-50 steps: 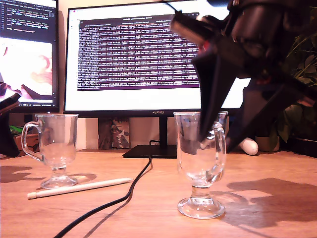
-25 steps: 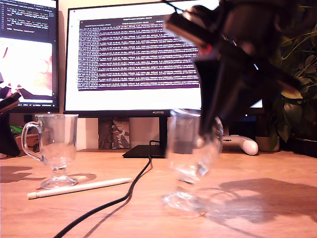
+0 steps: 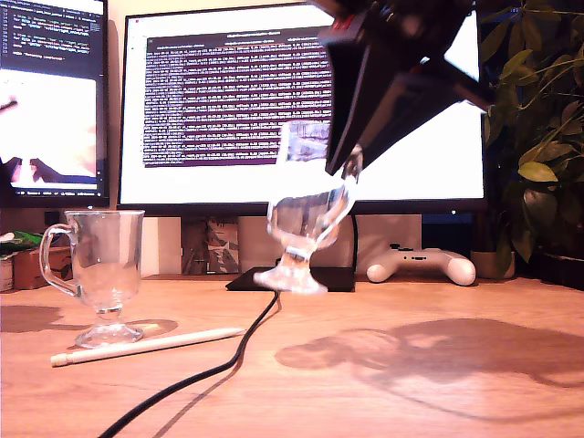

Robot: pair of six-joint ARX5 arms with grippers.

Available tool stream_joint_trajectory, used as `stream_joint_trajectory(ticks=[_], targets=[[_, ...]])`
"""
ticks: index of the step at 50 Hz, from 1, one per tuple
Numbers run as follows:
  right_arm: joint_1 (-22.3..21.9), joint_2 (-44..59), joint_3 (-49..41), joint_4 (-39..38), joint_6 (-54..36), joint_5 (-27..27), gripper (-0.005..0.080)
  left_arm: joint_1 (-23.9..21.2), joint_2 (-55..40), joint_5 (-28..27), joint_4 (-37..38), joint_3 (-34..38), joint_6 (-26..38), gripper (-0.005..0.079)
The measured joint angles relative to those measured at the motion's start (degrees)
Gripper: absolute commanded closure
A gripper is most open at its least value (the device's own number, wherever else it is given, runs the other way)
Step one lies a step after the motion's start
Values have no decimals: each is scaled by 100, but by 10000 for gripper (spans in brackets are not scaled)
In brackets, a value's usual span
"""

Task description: Pick the small glass cups in front of you with each of your hands, and place them behind the white pen

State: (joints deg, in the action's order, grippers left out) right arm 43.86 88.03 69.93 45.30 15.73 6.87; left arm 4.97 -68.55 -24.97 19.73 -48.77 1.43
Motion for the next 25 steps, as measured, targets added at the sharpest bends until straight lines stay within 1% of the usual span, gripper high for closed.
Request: stream_joint_trajectory(ticks=[6, 15, 25], targets=[[0, 391, 315, 9, -149, -2, 764, 0, 592, -50, 98, 0, -122, 762], [0, 804, 898, 4, -376, -107, 764, 0, 1384, -190, 289, -11, -131, 762], [0, 1176, 1314, -15, -531, -129, 764, -2, 1572, -289, 584, -15, -245, 762]])
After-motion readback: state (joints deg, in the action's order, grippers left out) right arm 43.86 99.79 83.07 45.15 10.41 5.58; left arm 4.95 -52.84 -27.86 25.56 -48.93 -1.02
